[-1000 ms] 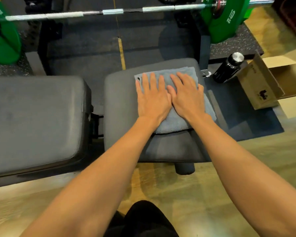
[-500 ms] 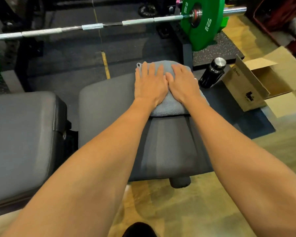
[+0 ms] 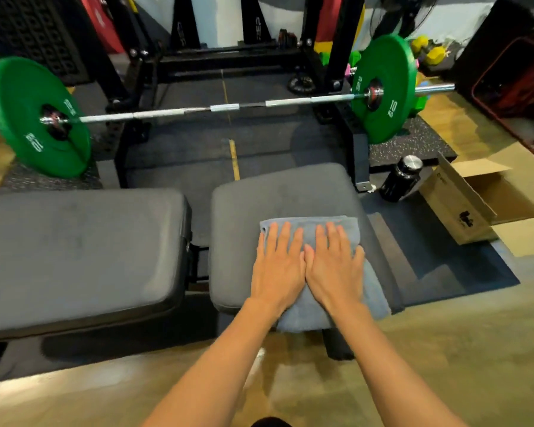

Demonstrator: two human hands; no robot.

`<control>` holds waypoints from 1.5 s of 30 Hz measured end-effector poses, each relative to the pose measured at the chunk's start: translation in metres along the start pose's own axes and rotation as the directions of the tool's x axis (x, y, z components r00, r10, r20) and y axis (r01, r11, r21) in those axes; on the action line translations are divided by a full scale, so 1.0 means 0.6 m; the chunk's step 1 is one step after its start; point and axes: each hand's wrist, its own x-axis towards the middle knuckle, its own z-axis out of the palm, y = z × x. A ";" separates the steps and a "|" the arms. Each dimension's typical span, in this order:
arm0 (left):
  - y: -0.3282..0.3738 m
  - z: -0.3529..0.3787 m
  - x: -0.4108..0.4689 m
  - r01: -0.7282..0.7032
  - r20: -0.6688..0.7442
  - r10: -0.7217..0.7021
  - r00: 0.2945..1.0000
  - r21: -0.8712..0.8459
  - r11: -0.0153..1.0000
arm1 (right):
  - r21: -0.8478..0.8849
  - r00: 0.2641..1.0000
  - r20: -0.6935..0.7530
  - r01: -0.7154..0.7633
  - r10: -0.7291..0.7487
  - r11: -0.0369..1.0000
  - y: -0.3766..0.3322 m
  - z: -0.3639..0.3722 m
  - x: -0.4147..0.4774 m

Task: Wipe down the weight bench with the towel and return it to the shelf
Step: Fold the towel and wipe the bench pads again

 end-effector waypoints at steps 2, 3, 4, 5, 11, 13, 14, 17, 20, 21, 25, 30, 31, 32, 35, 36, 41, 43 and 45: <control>-0.057 -0.014 -0.006 0.058 -0.012 -0.058 0.998 0.018 0.998 | 0.002 0.998 0.019 0.059 -0.059 0.998 -0.060 0.012 0.008; -0.083 -0.017 -0.005 0.083 -0.020 -0.083 0.996 0.027 0.996 | 0.010 0.996 0.024 0.085 -0.085 0.996 -0.086 0.017 0.017; -0.107 -0.020 0.000 0.106 -0.027 -0.105 0.994 0.032 0.994 | 0.019 0.994 0.026 0.106 -0.106 0.994 -0.108 0.020 0.029; -0.127 -0.021 0.007 0.129 -0.032 -0.128 0.991 0.027 0.991 | 0.022 0.992 0.024 0.122 -0.123 0.992 -0.126 0.024 0.041; -0.189 -0.026 0.092 0.170 -0.041 -0.171 0.984 -0.024 0.985 | 0.070 0.982 -0.046 0.184 -0.181 0.980 -0.166 0.033 0.145; -0.203 -0.023 0.133 0.164 -0.076 -0.167 0.983 -0.046 0.985 | 0.088 0.973 -0.118 0.212 -0.201 0.973 -0.171 0.034 0.188; -0.207 -0.023 0.155 0.162 -0.093 -0.167 0.982 -0.058 0.985 | 0.101 0.967 -0.155 0.221 -0.204 0.970 -0.171 0.033 0.209; -0.205 -0.018 0.197 0.171 -0.152 -0.185 0.971 -0.097 0.980 | 0.206 0.966 -0.235 0.158 -0.108 0.966 -0.162 0.028 0.251; -0.197 -0.017 0.180 0.397 -0.119 -0.443 0.889 -0.281 0.874 | 0.202 0.948 -0.270 -0.115 0.168 0.973 -0.143 0.019 0.234; -0.193 -0.020 0.167 0.456 -0.081 -0.511 0.856 -0.346 0.820 | 0.188 0.939 -0.250 -0.191 0.235 0.963 -0.138 0.016 0.219; -0.176 -0.040 0.123 0.394 -0.087 -0.467 0.880 -0.416 0.820 | 0.297 0.941 -0.059 -0.301 0.332 0.906 -0.138 -0.004 0.173; -0.162 -0.085 0.108 0.275 -0.072 -0.334 0.940 -0.423 0.863 | 0.516 0.928 0.050 -0.341 0.369 0.786 -0.149 -0.055 0.145; -0.158 -0.102 0.106 0.247 -0.049 -0.308 0.950 -0.484 0.840 | 0.549 0.926 0.060 -0.342 0.372 0.763 -0.148 -0.075 0.137; -0.154 -0.125 0.104 0.218 -0.039 -0.285 0.958 -0.548 0.808 | 0.589 0.928 0.057 -0.329 0.369 0.738 -0.147 -0.100 0.126; -0.126 -0.233 0.113 0.165 -0.021 -0.257 0.966 -0.716 0.678 | 0.741 0.904 -0.006 -0.283 0.428 0.609 -0.138 -0.219 0.098; -0.108 -0.280 0.121 0.156 0.002 -0.237 0.972 -0.758 0.633 | 0.782 0.883 -0.018 -0.280 0.469 0.556 -0.133 -0.271 0.091; 0.038 -0.543 0.155 0.070 -0.009 -0.145 0.989 -0.848 0.526 | 0.905 0.731 -0.050 -0.255 0.680 0.340 -0.087 -0.554 0.035; 0.122 -0.636 0.160 0.001 -0.054 -0.092 0.994 -0.853 0.521 | 0.930 0.665 -0.085 -0.214 0.742 0.299 -0.053 -0.656 -0.003; 0.214 -0.709 0.159 -0.060 -0.081 -0.020 0.997 -0.861 0.506 | 0.945 0.587 -0.123 -0.177 0.800 0.274 -0.009 -0.748 -0.043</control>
